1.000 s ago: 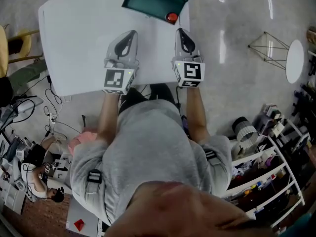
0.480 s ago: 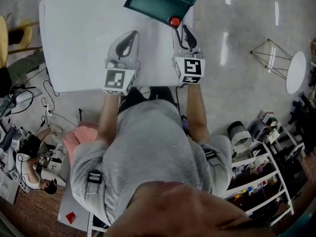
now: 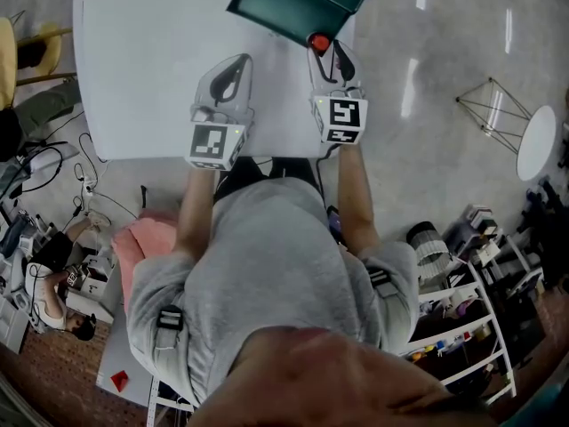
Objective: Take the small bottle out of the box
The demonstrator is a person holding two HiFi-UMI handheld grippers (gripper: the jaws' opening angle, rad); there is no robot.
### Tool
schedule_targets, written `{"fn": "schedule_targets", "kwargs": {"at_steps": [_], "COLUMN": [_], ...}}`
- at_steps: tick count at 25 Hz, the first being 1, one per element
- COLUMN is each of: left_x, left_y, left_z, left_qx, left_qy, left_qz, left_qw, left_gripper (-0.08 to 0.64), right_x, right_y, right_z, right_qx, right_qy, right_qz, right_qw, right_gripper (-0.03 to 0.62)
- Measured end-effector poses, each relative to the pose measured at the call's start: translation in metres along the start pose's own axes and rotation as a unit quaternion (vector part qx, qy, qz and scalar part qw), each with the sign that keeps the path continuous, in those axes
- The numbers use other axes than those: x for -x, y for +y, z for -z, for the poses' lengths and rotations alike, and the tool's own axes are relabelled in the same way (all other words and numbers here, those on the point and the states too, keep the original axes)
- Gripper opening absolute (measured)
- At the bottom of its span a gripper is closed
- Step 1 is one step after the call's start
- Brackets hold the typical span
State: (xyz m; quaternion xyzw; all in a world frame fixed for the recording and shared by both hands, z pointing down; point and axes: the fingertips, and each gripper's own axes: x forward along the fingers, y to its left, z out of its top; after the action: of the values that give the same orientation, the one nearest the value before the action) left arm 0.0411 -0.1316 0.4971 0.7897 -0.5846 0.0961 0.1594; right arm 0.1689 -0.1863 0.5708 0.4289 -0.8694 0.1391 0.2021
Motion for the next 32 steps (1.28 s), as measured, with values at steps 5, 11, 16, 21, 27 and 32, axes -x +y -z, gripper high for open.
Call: {"fn": "schedule_targets", "kwargs": {"at_steps": [5, 11, 16, 21, 27, 32], "left_x": [-0.002, 0.0, 0.008, 0.012, 0.022, 0.04], "left_y": [0.005, 0.012, 0.015, 0.015, 0.017, 0.014], "left_z": [0.003, 0.002, 0.002, -0.003, -0.01, -0.028], "left_qx": [0.002, 0.001, 0.001, -0.001, -0.001, -0.005], "left_qy": [0.004, 0.002, -0.003, -0.009, -0.026, -0.043], "left_qz": [-0.005, -0.018, -0.024, -0.028, -0.034, -0.044], "left_qw": [1.0, 0.9998, 0.9997, 0.9996, 0.9991, 0.9981], "left_gripper": [0.012, 0.012, 0.012, 0.012, 0.012, 0.012], "right_x": [-0.011, -0.015, -0.016, -0.014, -0.005, 0.012], "right_y": [0.004, 0.009, 0.012, 0.012, 0.016, 0.022], "right_z": [0.005, 0.002, 0.004, 0.0, -0.018, -0.04], "right_qx": [0.013, 0.024, 0.033, 0.031, 0.038, 0.051], "right_qy": [0.013, 0.008, 0.009, 0.006, -0.015, -0.032], "right_qz": [-0.007, -0.011, -0.007, -0.009, -0.01, -0.012], "right_qw": [1.0, 1.0, 0.999, 0.999, 0.999, 0.998], "right_gripper": [0.185, 0.149, 0.141, 0.14, 0.14, 0.14]}}
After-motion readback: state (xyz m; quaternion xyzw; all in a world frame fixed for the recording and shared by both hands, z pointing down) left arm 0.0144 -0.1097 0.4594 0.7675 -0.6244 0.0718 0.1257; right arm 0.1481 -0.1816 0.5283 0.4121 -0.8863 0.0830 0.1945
